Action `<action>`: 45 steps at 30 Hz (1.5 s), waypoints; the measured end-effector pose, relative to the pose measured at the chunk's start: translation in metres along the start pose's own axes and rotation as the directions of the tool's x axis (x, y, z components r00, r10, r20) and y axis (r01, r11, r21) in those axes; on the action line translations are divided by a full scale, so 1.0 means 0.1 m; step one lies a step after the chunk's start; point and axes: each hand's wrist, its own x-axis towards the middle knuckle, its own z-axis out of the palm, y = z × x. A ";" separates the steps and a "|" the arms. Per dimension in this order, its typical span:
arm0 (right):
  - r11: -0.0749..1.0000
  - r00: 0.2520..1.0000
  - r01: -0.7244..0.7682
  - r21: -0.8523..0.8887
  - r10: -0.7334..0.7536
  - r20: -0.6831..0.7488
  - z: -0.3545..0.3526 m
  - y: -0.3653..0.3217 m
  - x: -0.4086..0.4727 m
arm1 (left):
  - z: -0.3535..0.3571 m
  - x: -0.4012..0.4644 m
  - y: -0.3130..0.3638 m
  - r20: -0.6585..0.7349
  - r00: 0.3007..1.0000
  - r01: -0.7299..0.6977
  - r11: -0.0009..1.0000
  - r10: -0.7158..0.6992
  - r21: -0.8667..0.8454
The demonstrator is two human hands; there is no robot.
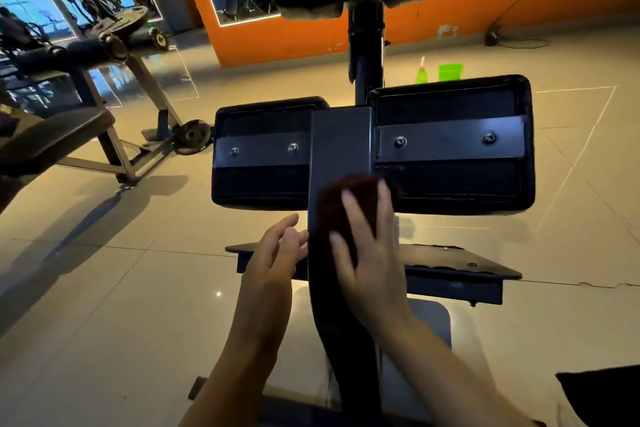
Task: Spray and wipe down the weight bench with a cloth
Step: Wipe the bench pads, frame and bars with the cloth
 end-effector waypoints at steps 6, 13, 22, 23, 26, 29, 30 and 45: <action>0.982 0.992 -0.102 -0.159 0.089 -0.085 0.01 -0.18 0.82 | -0.01 0.07 -0.01 -0.049 0.998 0.038 0.999 -0.039 -0.021; 0.994 1.000 -0.018 -0.106 0.016 -0.018 0.13 0.03 -0.66 | 0.01 0.14 -0.02 -0.145 0.989 -0.003 1.000 0.006 0.019; 0.995 0.996 -0.086 -0.049 0.086 -0.002 -0.09 -0.09 0.56 | -0.02 0.04 -0.12 -0.004 0.998 -0.063 0.998 0.063 -0.028; 0.991 0.994 -0.112 -0.068 0.112 0.000 -0.12 -0.10 0.71 | -0.01 0.02 -0.14 0.012 0.997 -0.073 0.997 0.073 -0.025; 0.989 0.992 -0.126 -0.074 0.127 0.007 -0.09 -0.14 0.76 | -0.01 -0.03 -0.17 0.041 0.993 -0.110 0.993 0.111 -0.030; 0.995 0.996 -0.078 -0.066 0.075 -0.048 0.01 -0.13 0.38 | -0.01 -0.04 -0.16 0.053 0.993 -0.098 0.993 0.102 -0.066; 0.996 0.996 -0.076 -0.048 0.074 -0.052 0.04 -0.12 0.19 | -0.01 -0.05 -0.16 0.056 0.994 -0.091 0.993 0.095 -0.077; 0.985 0.985 -0.164 0.045 0.166 -0.043 -0.07 -0.18 0.55 | 0.03 -0.06 -0.13 0.029 0.995 -0.097 0.995 0.097 -0.007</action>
